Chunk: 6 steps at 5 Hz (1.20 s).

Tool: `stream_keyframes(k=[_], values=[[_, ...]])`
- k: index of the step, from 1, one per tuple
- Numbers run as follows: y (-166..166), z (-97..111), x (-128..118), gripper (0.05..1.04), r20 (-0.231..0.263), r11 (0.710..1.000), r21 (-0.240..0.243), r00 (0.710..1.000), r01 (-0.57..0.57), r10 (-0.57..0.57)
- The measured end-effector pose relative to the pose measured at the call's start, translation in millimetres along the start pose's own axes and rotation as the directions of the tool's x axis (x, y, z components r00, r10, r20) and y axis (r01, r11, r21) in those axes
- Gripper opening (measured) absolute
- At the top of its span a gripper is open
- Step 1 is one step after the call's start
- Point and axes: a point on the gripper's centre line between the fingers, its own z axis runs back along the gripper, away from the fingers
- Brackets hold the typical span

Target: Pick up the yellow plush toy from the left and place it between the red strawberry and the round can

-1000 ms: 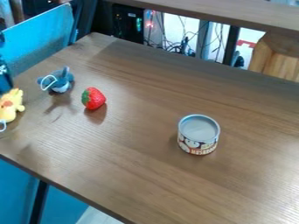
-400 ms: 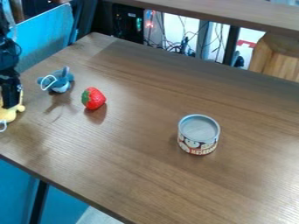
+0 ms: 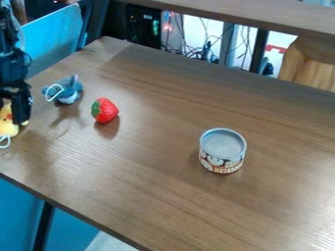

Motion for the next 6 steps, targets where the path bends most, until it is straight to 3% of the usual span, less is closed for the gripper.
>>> stream_keyframes(k=[1,2,3,4,5,6], values=[[9,-11,0,0.712,-0.026,0.998,0.05,0.999,-0.025,0.026],[8,-12,2,0.519,-0.004,0.999,0.046,1.0,-0.027,0.027],[-3,-10,-3,0.44,0.001,0.999,-0.01,0.999,0.053,-0.053],[-23,26,-21,0.439,0.105,0.981,-0.015,0.976,0.195,-0.192],[-58,52,-30,0.439,0.14,0.946,0.035,0.936,0.321,-0.323],[-107,68,-17,0.44,0.146,0.876,0.089,0.864,0.474,-0.483]])
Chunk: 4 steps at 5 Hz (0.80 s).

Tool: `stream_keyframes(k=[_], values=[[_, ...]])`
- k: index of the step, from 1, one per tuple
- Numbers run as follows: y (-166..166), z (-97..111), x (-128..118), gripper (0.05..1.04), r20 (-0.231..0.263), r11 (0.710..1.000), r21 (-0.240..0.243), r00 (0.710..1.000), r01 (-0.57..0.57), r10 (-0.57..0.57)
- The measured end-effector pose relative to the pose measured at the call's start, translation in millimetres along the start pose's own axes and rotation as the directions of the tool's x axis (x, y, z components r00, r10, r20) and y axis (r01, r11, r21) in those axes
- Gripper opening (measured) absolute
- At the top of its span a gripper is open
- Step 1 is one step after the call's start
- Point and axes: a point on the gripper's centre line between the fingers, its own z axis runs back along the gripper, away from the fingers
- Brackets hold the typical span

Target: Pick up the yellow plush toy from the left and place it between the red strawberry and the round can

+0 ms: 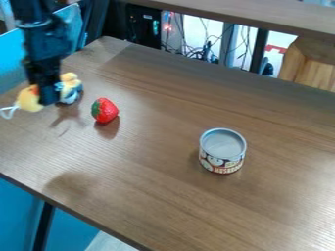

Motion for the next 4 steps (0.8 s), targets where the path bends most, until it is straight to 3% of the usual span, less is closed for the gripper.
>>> stream_keyframes(k=[1,2,3,4], values=[[-31,13,38,0.439,0.007,0.985,0.024,0.986,0.168,-0.168],[-59,17,68,0.439,-0.007,0.932,0.012,0.932,0.363,-0.363],[-67,3,94,0.439,-0.019,0.878,-0.034,0.878,0.477,-0.478],[-69,-18,110,0.439,-0.033,0.848,-0.084,0.849,0.523,-0.527]])
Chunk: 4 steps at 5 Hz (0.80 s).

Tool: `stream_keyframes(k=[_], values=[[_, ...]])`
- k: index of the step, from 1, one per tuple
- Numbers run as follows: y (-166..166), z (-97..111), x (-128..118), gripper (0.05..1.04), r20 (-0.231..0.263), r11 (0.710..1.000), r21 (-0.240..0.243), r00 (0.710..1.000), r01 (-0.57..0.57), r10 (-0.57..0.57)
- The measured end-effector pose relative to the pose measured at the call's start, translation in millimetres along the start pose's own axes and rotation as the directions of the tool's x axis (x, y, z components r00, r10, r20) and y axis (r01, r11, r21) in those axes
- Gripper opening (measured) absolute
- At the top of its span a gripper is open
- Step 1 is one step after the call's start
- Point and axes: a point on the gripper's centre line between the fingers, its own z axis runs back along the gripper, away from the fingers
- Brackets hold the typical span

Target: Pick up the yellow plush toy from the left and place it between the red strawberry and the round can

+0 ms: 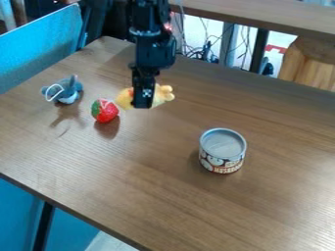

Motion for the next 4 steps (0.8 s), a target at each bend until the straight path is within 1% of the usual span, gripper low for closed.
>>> stream_keyframes(k=[1,2,3,4], values=[[11,-27,10,0.439,-0.024,0.998,-0.059,0.999,-0.025,0.024],[14,-50,23,0.439,-0.017,0.984,-0.143,0.994,-0.108,0.107],[13,-56,30,0.414,-0.018,0.962,-0.192,0.981,-0.193,0.193],[12,-57,30,0.449,-0.028,0.946,-0.19,0.965,-0.263,0.262]])
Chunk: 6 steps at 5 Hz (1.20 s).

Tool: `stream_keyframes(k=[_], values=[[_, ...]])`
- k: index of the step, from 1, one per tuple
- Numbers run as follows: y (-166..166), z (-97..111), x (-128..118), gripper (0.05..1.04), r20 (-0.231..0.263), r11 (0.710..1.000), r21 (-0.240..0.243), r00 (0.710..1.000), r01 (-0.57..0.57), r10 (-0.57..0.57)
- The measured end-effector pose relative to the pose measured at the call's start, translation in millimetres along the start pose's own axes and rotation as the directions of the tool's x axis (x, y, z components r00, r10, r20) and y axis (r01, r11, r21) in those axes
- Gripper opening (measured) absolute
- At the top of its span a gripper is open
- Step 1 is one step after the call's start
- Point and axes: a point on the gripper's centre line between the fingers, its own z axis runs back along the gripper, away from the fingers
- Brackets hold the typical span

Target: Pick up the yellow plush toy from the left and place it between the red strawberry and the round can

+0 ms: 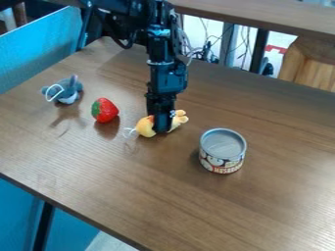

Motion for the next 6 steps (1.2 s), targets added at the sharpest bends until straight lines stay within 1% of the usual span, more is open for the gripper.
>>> stream_keyframes(k=[1,2,3,4,5,6], values=[[0,0,-10,0.701,-0.016,0.996,0.036,0.997,-0.076,0.076],[-6,4,-24,0.944,0.001,0.992,0.073,0.995,-0.104,0.104],[-10,44,-40,1.011,0.111,0.983,0.124,0.986,-0.135,0.121],[-16,64,-58,1.007,0.147,0.979,0.138,0.981,-0.149,0.129],[-36,79,-81,1.003,0.148,0.976,0.154,0.98,-0.155,0.133],[-57,86,-101,1.001,0.134,0.958,0.169,0.968,-0.234,0.213]])
